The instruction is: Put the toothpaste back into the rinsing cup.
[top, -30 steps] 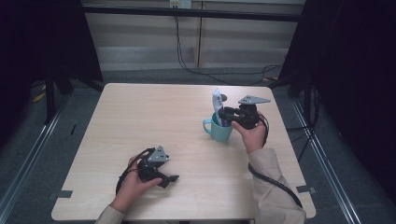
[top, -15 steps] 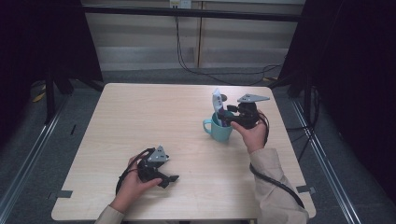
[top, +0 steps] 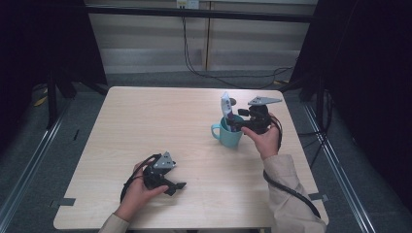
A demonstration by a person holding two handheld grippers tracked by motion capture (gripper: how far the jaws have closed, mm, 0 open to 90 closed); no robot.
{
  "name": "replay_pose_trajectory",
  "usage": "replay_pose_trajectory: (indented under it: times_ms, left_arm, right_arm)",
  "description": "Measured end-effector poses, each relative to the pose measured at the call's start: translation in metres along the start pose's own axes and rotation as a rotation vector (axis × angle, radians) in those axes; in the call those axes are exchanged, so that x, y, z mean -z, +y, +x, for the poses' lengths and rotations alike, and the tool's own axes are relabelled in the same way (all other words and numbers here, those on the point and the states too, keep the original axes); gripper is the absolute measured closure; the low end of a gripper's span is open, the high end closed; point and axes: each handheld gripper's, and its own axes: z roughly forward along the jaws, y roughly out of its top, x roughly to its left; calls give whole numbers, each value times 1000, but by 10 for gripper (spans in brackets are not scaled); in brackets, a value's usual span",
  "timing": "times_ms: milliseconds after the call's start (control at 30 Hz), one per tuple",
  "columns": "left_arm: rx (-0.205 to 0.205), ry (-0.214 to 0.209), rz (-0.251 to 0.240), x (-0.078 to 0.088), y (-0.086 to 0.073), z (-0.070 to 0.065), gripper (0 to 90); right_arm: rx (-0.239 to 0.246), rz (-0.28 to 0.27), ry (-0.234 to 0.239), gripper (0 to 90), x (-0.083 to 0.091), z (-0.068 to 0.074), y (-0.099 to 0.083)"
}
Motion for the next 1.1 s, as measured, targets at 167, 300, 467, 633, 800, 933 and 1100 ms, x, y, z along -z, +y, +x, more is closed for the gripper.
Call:
replay_pose_trajectory:
  times_ms: [167, 300, 467, 633, 800, 933, 1100]
  left_arm:
    - [0, 0, 0, 0, 0, 0, 122]
    - [1, 1, 0, 0, 0, 0, 122]
    - [1, 2, -1, 0, 0, 0, 122]
    - [1, 0, 0, 0, 0, 0, 122]
    - [1, 1, -1, 0, 0, 0, 122]
    - [1, 1, -1, 0, 0, 0, 122]
    - [2, 1, 0, 0, 0, 0, 122]
  right_arm:
    - [4, 10, 10, 259, 5, 0, -2]
    - [11, 3, 11, 260, 9, 0, -1]
    - [17, 28, 5, 222, 13, 2, -1]
    - [15, 33, 12, 197, 17, 4, -3]
    - [32, 41, 7, 169, 24, 5, -5]
    - [41, 56, 14, 148, 30, 5, -8]
    - [30, 75, 21, 148, 36, 3, -13]
